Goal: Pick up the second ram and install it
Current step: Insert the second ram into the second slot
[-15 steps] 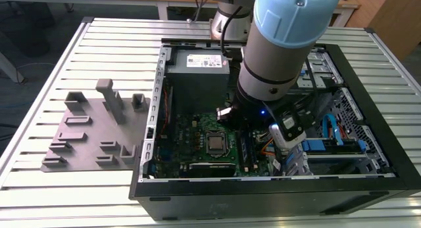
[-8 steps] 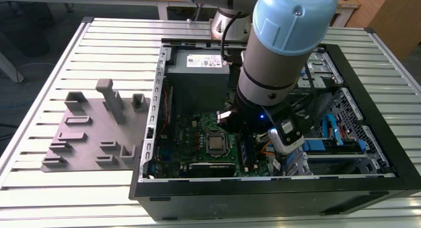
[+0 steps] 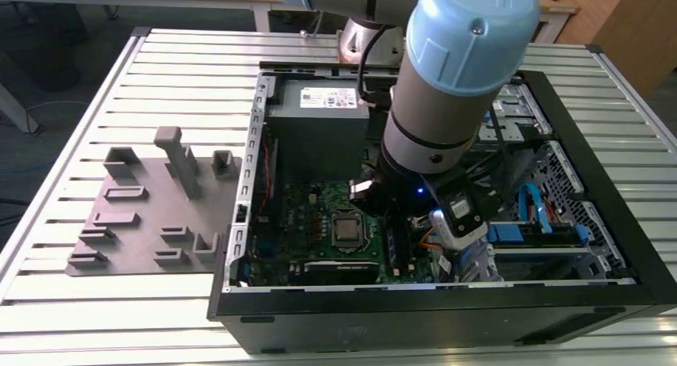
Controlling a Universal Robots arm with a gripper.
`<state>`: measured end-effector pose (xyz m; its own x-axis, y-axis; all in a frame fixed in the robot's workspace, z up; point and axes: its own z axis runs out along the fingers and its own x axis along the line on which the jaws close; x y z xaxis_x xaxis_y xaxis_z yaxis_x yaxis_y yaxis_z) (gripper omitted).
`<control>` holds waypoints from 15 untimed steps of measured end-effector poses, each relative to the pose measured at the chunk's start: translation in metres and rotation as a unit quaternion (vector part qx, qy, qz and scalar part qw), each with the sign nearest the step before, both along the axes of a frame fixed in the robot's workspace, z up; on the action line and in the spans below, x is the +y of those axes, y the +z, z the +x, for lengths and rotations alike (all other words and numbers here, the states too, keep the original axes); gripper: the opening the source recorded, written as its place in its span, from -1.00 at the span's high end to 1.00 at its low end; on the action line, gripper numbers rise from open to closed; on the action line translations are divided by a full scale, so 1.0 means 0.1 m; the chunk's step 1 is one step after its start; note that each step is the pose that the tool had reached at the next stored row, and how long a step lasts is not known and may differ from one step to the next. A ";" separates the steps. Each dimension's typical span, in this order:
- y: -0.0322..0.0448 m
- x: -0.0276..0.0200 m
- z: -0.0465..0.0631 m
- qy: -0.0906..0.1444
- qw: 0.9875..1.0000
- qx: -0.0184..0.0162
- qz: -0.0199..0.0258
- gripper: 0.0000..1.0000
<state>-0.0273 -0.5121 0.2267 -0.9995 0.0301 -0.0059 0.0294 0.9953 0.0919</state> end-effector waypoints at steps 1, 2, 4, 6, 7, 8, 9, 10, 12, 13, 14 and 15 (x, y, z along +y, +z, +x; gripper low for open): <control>-0.008 0.000 0.00 0.000 1.000 0.000 0.000 0.78; -0.014 0.001 0.00 -0.001 1.000 0.000 0.000 0.78; -0.021 0.002 0.00 -0.001 1.000 0.000 0.000 0.78; -0.026 0.005 0.01 -0.002 1.000 0.000 0.000 0.78; -0.029 0.007 0.01 -0.002 1.000 0.000 0.000 0.78; -0.032 0.009 0.01 -0.002 1.000 0.000 -0.001 0.78; -0.035 0.011 0.01 -0.003 1.000 0.000 -0.001 0.78; -0.037 0.013 0.01 -0.003 1.000 0.000 -0.001 0.78; -0.042 0.016 0.01 -0.004 1.000 0.000 -0.002 0.78; -0.044 0.018 0.01 -0.005 1.000 0.000 -0.003 0.78; -0.046 0.019 0.01 -0.005 1.000 0.000 -0.003 0.78; -0.047 0.020 0.01 -0.006 1.000 0.000 -0.003 0.78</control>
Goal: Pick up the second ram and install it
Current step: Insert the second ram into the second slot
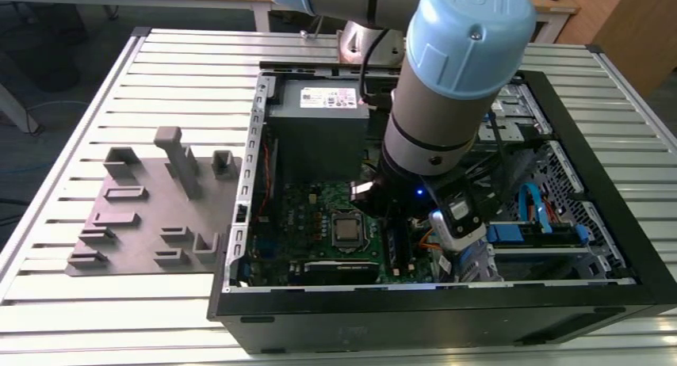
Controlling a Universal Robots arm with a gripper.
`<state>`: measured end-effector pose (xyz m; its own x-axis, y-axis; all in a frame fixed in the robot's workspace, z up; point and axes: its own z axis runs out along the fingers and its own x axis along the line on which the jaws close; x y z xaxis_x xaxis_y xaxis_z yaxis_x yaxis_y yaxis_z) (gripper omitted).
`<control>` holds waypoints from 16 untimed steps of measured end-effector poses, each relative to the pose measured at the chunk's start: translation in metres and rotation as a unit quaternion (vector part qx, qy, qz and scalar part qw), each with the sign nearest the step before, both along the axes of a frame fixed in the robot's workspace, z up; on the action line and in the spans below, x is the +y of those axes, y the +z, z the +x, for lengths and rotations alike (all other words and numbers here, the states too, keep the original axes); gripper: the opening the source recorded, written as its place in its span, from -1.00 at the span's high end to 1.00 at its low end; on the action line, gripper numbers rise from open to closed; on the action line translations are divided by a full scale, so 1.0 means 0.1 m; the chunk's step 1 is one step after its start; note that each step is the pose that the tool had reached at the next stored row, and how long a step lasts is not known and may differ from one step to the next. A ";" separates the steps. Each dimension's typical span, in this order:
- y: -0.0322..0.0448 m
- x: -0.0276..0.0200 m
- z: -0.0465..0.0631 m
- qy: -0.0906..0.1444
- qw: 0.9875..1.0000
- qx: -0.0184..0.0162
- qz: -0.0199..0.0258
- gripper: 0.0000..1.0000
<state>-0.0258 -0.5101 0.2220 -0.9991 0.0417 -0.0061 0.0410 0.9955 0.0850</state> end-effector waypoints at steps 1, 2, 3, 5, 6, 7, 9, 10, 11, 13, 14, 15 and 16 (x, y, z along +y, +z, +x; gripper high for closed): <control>-0.001 0.000 0.00 0.000 1.000 0.000 0.000 0.78; -0.002 0.001 0.00 -0.001 1.000 0.000 -0.001 0.78; -0.003 0.002 0.01 -0.001 1.000 0.000 -0.001 0.78; -0.003 0.004 0.02 -0.002 1.000 0.000 -0.003 0.78; -0.003 0.006 0.02 -0.002 1.000 0.000 -0.003 0.78; -0.005 0.007 0.02 -0.002 1.000 0.000 -0.004 0.78; -0.007 0.010 0.02 -0.002 1.000 0.000 -0.004 0.78; -0.008 0.013 0.02 -0.002 1.000 0.000 -0.005 0.78; -0.010 0.016 0.02 -0.002 1.000 0.000 -0.005 0.78; -0.014 0.028 0.02 -0.002 1.000 0.000 -0.006 0.78; -0.017 0.035 0.02 -0.002 1.000 0.000 -0.006 0.78; -0.019 0.040 0.02 -0.002 1.000 0.000 -0.006 0.78; -0.021 0.045 0.02 -0.002 1.000 0.000 -0.007 0.78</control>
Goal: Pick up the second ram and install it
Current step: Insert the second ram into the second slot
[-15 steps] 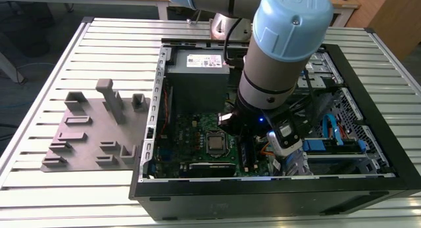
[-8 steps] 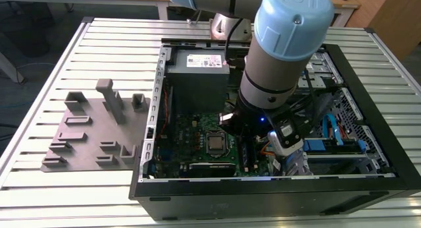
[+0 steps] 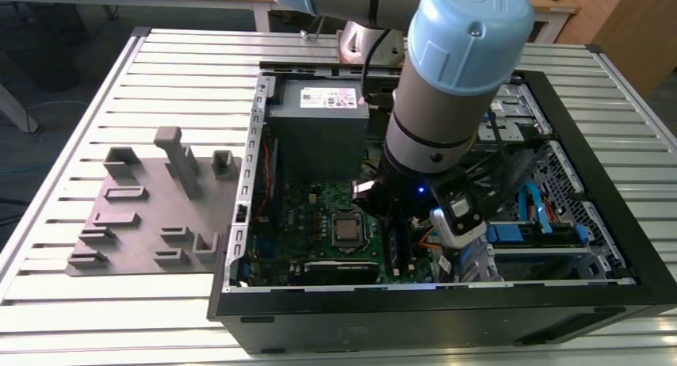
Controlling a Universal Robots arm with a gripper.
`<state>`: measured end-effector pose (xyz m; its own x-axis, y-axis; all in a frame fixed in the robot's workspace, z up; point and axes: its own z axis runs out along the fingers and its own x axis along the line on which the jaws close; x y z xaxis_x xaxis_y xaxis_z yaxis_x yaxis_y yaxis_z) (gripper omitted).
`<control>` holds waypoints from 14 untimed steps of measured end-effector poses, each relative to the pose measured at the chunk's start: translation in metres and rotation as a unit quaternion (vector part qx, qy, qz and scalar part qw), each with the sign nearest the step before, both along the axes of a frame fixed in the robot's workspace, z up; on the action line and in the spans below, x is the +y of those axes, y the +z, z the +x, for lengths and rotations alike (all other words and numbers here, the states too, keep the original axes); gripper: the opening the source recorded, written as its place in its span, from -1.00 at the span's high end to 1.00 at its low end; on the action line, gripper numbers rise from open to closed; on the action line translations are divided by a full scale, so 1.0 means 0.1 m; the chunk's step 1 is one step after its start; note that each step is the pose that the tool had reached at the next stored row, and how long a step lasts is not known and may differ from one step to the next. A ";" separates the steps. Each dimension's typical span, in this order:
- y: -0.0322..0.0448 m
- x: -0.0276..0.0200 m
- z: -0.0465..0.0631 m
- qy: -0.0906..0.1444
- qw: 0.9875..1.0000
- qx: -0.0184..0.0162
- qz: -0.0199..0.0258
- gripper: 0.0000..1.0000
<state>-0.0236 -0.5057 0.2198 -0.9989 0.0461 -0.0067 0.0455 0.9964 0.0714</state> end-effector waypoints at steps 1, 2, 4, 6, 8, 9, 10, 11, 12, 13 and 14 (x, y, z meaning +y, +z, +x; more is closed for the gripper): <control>-0.002 0.003 0.00 0.000 1.000 0.000 -0.001 0.78; -0.007 0.015 0.00 0.000 1.000 0.000 -0.006 0.78; -0.016 0.027 0.00 0.000 1.000 0.000 -0.006 0.78; -0.023 0.036 0.00 0.000 1.000 0.000 -0.006 0.78; -0.027 0.040 0.00 0.000 1.000 0.000 -0.006 0.78; -0.027 0.040 0.00 0.000 1.000 0.000 -0.006 0.78; -0.028 0.040 0.00 0.000 1.000 0.000 -0.006 0.78; -0.030 0.040 0.00 0.000 1.000 0.000 -0.006 0.78; -0.033 0.040 0.00 0.000 1.000 0.000 -0.006 0.78; -0.036 0.041 0.00 0.000 1.000 0.000 -0.006 0.78; -0.039 0.042 0.00 0.000 1.000 0.000 -0.006 0.78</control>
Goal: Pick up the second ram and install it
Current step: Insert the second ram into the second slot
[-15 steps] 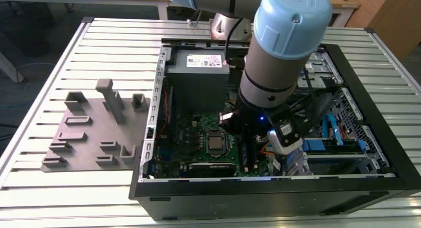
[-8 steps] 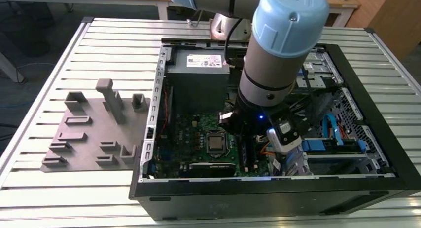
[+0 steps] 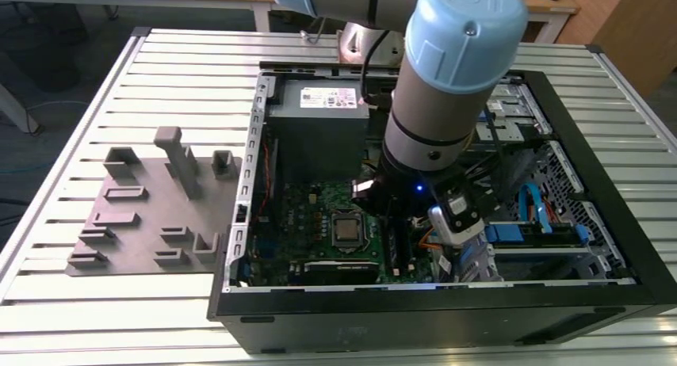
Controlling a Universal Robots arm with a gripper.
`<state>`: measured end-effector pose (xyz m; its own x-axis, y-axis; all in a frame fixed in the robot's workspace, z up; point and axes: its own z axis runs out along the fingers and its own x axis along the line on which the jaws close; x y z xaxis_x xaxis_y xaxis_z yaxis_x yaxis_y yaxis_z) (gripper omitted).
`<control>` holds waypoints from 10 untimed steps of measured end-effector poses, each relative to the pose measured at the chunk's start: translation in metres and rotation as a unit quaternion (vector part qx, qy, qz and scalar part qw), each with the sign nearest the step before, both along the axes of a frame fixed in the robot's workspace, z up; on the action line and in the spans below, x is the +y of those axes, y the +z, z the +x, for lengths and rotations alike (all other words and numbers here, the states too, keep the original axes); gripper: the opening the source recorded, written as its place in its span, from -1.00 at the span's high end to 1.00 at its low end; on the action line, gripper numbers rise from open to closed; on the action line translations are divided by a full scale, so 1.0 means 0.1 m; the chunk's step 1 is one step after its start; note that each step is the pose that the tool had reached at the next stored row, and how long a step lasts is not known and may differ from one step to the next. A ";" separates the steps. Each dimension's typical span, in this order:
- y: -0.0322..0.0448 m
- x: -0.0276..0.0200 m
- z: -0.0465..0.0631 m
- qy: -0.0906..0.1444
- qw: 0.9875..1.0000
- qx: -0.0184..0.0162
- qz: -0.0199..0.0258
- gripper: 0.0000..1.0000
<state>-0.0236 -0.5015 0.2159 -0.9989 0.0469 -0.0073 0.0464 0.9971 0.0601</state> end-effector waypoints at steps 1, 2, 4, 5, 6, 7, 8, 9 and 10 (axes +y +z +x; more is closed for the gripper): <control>-0.002 0.001 0.00 0.000 1.000 0.000 0.000 0.78; -0.004 0.003 0.00 0.000 1.000 0.000 0.000 0.78; -0.007 0.010 0.00 0.000 1.000 0.000 0.000 0.78; -0.007 0.014 0.00 0.000 1.000 0.000 0.000 0.78; -0.009 0.017 0.00 0.000 1.000 0.000 0.000 0.78; -0.009 0.017 0.00 0.000 1.000 0.000 0.000 0.78; -0.009 0.017 0.00 0.000 1.000 0.000 0.000 0.78; -0.009 0.018 0.00 0.000 1.000 0.000 0.000 0.78; -0.009 0.018 0.00 0.000 1.000 0.000 0.000 0.78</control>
